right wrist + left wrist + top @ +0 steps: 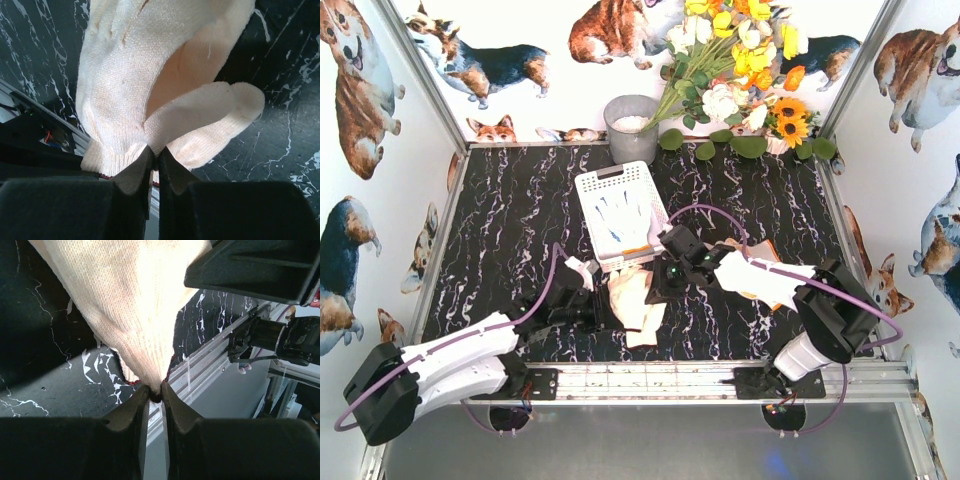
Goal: Put the gloves into the storage basket
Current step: Pair the glove with the glove.
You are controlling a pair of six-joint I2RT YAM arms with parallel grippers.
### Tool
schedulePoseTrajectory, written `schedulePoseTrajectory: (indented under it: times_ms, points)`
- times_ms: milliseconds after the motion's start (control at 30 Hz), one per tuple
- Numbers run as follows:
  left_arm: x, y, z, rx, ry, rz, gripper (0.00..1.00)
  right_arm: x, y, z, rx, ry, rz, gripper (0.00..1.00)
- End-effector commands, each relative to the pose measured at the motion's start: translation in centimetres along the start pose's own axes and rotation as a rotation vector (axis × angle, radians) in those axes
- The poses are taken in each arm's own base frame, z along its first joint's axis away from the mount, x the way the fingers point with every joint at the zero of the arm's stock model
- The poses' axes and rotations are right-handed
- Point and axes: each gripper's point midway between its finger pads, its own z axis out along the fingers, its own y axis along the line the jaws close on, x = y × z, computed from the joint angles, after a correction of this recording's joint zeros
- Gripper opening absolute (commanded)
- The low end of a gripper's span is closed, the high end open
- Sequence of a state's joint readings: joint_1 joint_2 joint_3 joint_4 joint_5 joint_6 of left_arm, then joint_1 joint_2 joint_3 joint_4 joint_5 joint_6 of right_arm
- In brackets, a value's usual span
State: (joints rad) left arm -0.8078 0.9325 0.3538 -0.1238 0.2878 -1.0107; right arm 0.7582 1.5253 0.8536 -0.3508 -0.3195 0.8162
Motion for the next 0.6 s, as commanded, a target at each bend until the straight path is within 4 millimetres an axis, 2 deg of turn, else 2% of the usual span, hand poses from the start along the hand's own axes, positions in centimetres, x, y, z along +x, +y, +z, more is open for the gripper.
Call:
schedulePoseTrajectory:
  times_ms: [0, 67, 233, 467, 567]
  points:
    - [0.2, -1.0, 0.3, 0.043, 0.020, 0.021, 0.11, -0.2, 0.7, -1.5, -0.025, -0.044, -0.026, 0.00]
    - [0.2, -0.8, 0.4, 0.034, 0.023, 0.019, 0.14, 0.0, 0.5, -1.8, -0.024, -0.044, -0.028, 0.00]
    - [0.2, -0.5, 0.5, 0.030, 0.013, 0.013, 0.31, 0.8, 0.7, -2.3, -0.040, -0.017, -0.035, 0.00]
    - [0.2, -0.4, 0.5, 0.034, 0.004, 0.009, 0.36, 2.0, 0.3, -2.4, -0.037, 0.034, -0.049, 0.00]
    - [-0.4, -0.3, 0.3, 0.020, -0.024, 0.020, 0.42, 2.6, 0.2, -2.2, -0.042, 0.057, -0.048, 0.00]
